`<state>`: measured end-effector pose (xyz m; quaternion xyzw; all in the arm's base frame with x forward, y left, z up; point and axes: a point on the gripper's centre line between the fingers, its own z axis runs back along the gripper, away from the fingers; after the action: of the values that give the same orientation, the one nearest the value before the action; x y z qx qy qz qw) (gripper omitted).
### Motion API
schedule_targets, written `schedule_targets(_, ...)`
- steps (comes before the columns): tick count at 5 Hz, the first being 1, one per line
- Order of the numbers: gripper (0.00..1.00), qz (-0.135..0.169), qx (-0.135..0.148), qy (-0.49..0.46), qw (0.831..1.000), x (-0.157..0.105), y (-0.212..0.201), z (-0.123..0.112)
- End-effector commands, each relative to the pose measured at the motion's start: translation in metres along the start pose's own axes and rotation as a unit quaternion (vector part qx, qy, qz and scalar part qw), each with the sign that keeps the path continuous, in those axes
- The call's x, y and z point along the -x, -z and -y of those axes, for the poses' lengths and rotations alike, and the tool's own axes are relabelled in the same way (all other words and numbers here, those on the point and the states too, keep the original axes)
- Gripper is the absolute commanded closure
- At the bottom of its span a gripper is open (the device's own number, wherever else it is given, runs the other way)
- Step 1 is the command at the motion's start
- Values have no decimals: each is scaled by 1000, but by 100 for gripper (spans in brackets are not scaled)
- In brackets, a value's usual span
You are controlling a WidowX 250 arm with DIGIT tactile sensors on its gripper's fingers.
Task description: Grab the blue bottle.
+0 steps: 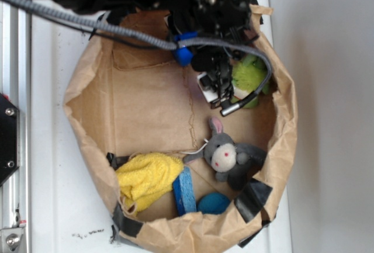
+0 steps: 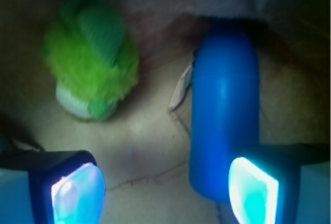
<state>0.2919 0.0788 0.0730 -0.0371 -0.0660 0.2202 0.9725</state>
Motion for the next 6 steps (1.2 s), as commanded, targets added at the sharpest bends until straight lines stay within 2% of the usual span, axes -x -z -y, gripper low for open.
schedule_targets(1,0,24,9,-32,999,-27,-18,-16)
schedule_targets(2,0,26,31,-12,999,-13,-36,-10)
schedule_targets(3,0,23,39,-11,999,-8,-44,-18)
schedule_targets(5,0,37,-12,-52,998,-24,-17,-36)
schedule_targets(6,0,29,-25,-47,998,-28,-1,-33)
